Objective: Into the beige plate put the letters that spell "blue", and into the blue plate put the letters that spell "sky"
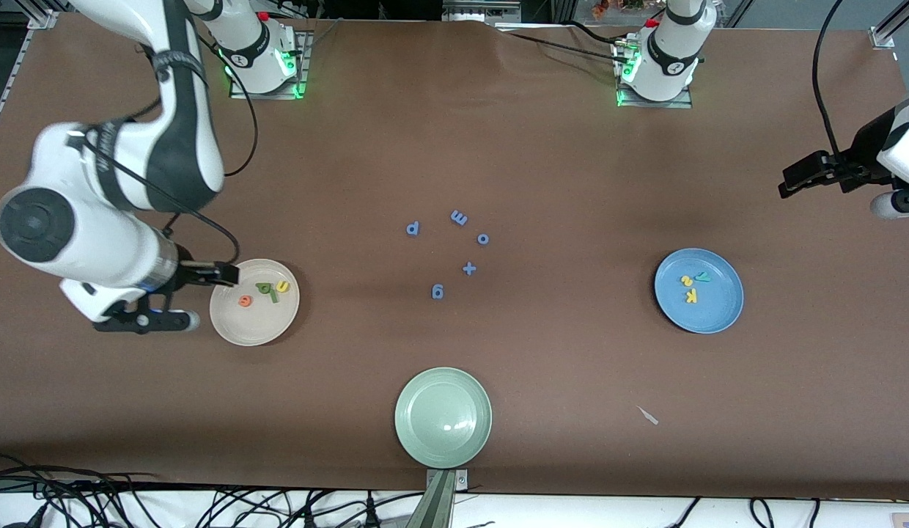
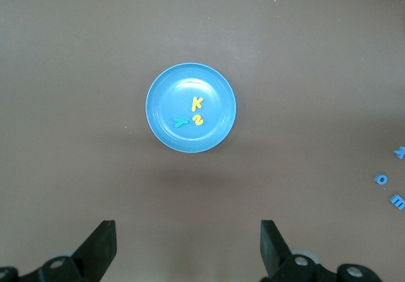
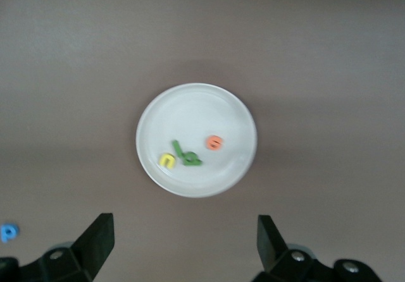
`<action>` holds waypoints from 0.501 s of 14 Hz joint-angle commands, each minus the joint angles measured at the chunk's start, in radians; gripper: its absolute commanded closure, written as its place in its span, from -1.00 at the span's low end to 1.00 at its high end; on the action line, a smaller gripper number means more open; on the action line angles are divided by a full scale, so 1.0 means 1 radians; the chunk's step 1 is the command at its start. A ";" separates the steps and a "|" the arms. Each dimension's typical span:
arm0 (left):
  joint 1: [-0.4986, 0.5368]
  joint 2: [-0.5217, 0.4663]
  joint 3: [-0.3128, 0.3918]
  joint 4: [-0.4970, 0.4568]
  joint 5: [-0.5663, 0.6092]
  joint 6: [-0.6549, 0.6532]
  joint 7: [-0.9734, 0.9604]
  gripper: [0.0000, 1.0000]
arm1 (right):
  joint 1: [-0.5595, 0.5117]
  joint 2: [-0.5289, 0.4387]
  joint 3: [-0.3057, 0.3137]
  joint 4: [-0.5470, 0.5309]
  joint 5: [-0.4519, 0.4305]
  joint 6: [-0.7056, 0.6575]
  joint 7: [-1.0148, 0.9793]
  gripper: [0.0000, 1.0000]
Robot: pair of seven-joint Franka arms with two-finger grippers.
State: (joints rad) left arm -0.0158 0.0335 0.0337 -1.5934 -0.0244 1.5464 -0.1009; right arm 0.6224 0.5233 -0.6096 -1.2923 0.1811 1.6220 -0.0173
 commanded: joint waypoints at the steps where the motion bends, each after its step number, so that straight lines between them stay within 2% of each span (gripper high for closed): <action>1: -0.006 -0.015 -0.032 -0.005 0.001 0.007 0.023 -1.00 | 0.037 -0.078 -0.010 -0.008 -0.127 -0.063 -0.068 -1.00; 3: -0.003 -0.015 -0.041 -0.002 0.046 0.003 0.032 -1.00 | 0.071 -0.137 -0.028 -0.010 -0.164 -0.094 -0.073 -1.00; 5: 0.005 -0.012 -0.040 -0.002 0.043 0.007 0.043 -1.00 | 0.057 -0.178 -0.027 -0.018 -0.155 -0.100 -0.066 -1.00; 6: 0.005 -0.012 -0.040 -0.002 0.043 0.011 0.043 -1.00 | 0.013 -0.212 -0.004 -0.025 -0.152 -0.103 -0.067 -1.00; 7: 0.005 -0.012 -0.040 0.000 0.043 0.012 0.043 -1.00 | -0.045 -0.241 0.069 -0.036 -0.149 -0.114 -0.064 -1.00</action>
State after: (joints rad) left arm -0.0144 0.0325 -0.0044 -1.5923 -0.0043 1.5503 -0.0868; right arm 0.6583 0.3587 -0.6225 -1.2920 0.0386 1.5267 -0.0680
